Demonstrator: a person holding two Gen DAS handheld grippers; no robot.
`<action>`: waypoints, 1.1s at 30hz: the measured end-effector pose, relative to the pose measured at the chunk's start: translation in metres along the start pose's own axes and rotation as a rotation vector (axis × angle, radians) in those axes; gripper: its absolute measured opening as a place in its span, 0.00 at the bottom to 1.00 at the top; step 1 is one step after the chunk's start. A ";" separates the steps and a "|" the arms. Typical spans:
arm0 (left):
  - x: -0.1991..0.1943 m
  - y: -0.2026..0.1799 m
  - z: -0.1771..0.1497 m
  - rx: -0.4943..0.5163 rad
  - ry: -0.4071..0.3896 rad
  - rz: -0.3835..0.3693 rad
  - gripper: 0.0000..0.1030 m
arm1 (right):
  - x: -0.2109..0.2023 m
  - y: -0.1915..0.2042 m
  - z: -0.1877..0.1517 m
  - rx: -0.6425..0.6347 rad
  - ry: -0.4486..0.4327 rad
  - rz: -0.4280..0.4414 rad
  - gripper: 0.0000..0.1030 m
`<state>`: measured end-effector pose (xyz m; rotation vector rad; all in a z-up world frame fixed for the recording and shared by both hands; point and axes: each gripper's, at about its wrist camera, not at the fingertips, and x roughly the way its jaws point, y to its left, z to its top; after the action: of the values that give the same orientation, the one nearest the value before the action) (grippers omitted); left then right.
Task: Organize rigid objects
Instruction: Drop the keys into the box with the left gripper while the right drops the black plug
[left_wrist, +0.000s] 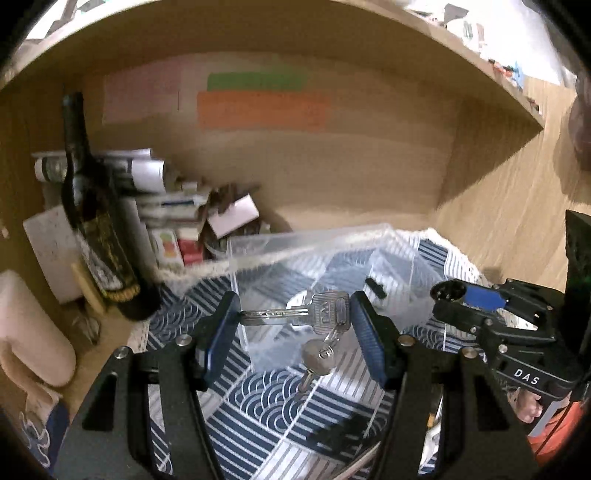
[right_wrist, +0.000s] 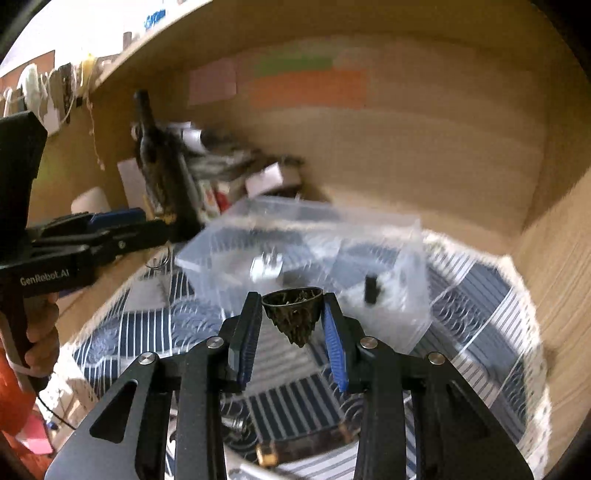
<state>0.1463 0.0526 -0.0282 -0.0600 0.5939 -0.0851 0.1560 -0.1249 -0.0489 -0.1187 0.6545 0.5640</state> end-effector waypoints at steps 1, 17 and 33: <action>0.001 0.000 0.006 0.001 -0.011 0.006 0.59 | -0.001 -0.001 0.005 0.000 -0.014 -0.007 0.29; 0.043 0.013 0.024 -0.012 0.000 0.053 0.59 | 0.035 -0.014 0.041 0.026 -0.017 -0.001 0.29; 0.109 0.008 -0.002 0.004 0.181 -0.002 0.59 | 0.114 -0.035 0.016 0.082 0.184 -0.029 0.29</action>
<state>0.2355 0.0500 -0.0911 -0.0490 0.7748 -0.0939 0.2574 -0.0972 -0.1076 -0.1042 0.8521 0.5009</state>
